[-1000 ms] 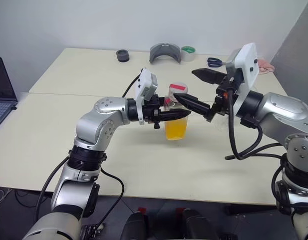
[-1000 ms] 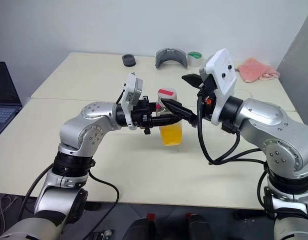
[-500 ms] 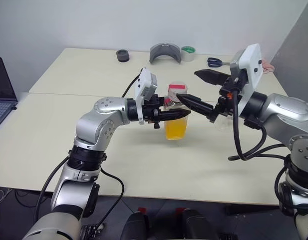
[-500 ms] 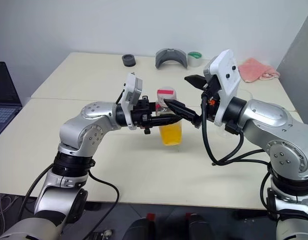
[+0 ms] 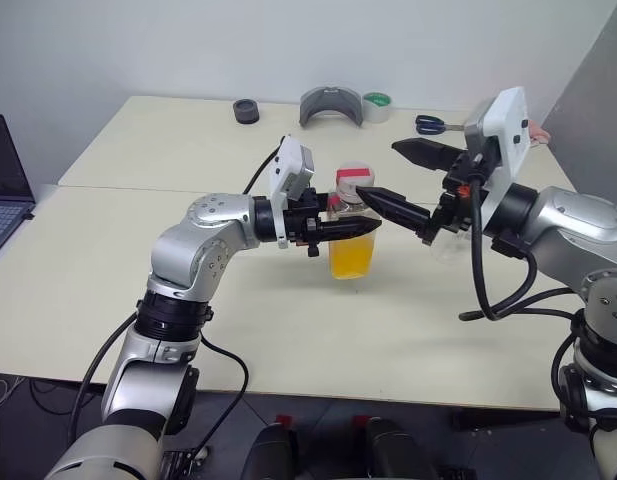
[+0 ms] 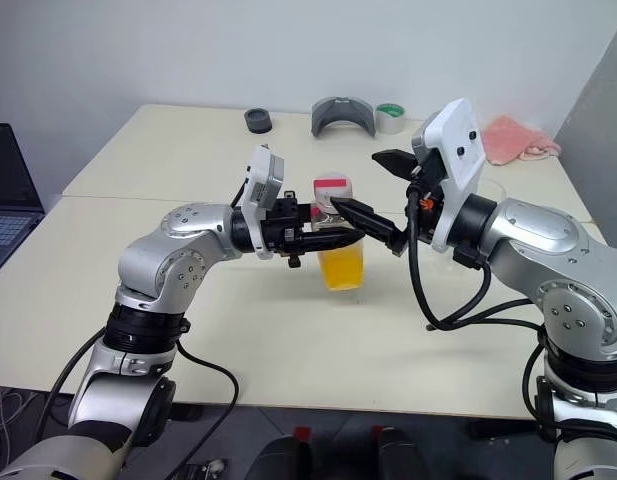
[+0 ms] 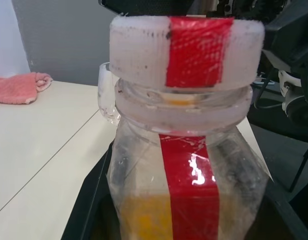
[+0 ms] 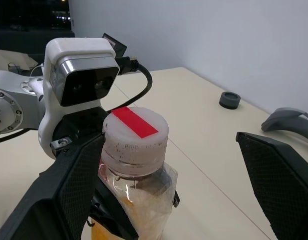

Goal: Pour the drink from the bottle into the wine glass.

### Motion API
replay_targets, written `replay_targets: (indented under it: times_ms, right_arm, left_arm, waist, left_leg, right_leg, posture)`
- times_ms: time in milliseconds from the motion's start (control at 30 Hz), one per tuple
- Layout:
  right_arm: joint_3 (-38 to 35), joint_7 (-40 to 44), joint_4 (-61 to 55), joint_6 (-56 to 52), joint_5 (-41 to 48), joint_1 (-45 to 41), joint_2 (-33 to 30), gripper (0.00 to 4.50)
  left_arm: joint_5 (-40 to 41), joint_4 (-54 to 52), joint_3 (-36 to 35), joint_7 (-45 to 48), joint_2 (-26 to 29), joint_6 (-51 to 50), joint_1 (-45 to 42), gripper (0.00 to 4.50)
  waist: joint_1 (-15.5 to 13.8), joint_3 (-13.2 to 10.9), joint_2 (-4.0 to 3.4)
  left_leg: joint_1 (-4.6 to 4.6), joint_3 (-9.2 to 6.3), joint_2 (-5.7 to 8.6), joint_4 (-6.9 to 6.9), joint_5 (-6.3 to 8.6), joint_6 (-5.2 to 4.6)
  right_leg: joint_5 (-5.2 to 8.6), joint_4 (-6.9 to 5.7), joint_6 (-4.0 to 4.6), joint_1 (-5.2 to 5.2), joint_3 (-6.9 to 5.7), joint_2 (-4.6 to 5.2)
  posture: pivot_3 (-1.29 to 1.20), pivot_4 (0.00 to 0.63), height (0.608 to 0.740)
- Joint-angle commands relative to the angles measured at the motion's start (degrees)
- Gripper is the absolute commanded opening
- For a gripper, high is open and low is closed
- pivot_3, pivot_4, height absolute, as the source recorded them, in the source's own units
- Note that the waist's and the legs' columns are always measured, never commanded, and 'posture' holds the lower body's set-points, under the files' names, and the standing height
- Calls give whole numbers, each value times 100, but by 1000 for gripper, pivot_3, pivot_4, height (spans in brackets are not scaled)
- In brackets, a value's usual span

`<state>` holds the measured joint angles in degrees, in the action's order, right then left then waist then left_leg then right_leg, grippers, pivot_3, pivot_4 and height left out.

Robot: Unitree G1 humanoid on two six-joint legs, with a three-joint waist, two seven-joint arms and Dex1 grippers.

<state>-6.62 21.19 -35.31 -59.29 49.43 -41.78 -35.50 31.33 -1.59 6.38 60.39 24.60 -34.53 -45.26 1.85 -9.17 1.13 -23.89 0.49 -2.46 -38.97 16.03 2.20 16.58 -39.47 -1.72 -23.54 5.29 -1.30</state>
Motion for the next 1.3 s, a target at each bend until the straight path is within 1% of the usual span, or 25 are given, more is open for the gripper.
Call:
replay_targets:
  times_ms: [33,400,533,700,900,1033,1300]
  right_arm:
    - [-222,-83,-88,28,135,-15,-14,4470]
    - [-331,-33,-149,14,767,31,-32,4470]
    - [-298,9,-107,64,820,41,-121,4470]
    - [-24,200,123,261,588,-138,-115,4470]
    - [320,312,450,486,274,-376,179,4470]
    - [357,383,556,506,302,-431,309,4470]
    - [366,483,662,479,343,-478,359,4470]
  left_arm:
    - [99,-229,-158,60,-3,163,-85,1842]
    - [97,-223,-165,64,-5,164,-79,1842]
    - [102,-236,-165,64,-5,161,-66,1842]
    - [97,-230,-154,66,-22,179,-69,1842]
    - [90,-253,-146,39,-47,182,-65,1842]
    - [97,-292,-173,30,-3,158,-35,1842]
    - [107,-339,-189,-5,18,127,0,1842]
  waist:
    - [0,0,0]
    - [0,0,0]
    - [0,0,0]
    - [1,0,0]
    - [-1,0,0]
    - [-2,0,0]
    - [-1,0,0]
  left_leg:
    - [0,0,0,0,0,0]
    - [0,0,0,0,0,0]
    - [0,0,0,0,0,0]
    - [0,1,0,0,0,0]
    - [1,0,-2,0,0,0]
    - [-1,0,0,0,0,0]
    - [0,0,-1,0,0,0]
  right_leg:
    - [0,0,0,0,0,0]
    - [0,0,0,0,0,0]
    - [0,0,0,0,1,0]
    - [0,1,0,0,1,0]
    - [0,0,0,0,1,-3]
    - [0,1,0,0,2,-2]
    - [0,0,0,0,2,-2]
  posture:
    - [0,150,740]
    - [0,150,740]
    - [0,150,740]
    - [0,150,740]
    - [0,150,740]
    - [0,150,740]
    - [0,150,740]
